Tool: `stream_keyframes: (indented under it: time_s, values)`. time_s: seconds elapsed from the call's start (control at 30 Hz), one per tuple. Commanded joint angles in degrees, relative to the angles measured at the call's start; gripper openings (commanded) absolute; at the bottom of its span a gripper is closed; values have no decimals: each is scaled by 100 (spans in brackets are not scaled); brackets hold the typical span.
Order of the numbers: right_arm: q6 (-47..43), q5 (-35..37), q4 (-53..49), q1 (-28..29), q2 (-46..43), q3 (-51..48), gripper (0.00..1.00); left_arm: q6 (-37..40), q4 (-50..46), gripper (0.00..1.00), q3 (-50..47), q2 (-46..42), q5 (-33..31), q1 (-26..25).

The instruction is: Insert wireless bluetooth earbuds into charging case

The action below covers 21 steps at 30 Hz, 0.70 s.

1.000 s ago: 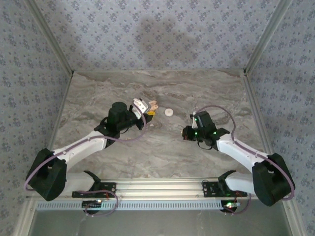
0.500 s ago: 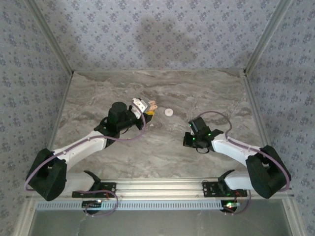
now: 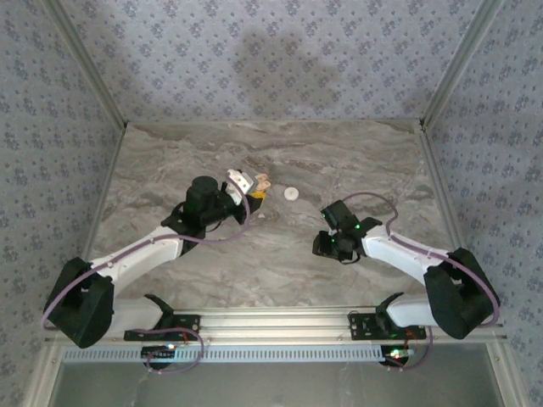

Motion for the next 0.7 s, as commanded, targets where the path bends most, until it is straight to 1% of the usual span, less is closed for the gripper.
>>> stream_keyframes:
  time_s: [0.0,0.1,0.2,0.3,0.5,0.67]
  values:
    - [-168,32,-1094,-28,-14,672,38,-69,26,17,-67,-211,-37,46]
    - [-374,61,-1645,-83,308,1168,38,-88,22,17,-89,-258,-45,54]
    - [-376,37,-2192,-141,787,1647,38,-86,0,17,-98,-295,-56,59]
    - [-385,27,-2493,-149,1272,2024,38,-79,-16,17,-98,-307,-62,72]
    - [-439,-9,-2597,-180,1940,2400,43,-53,-69,17,-107,-371,-63,98]
    - [-439,-188,-2379,-223,2253,2454,44,-27,-117,17,-125,-408,-68,133]
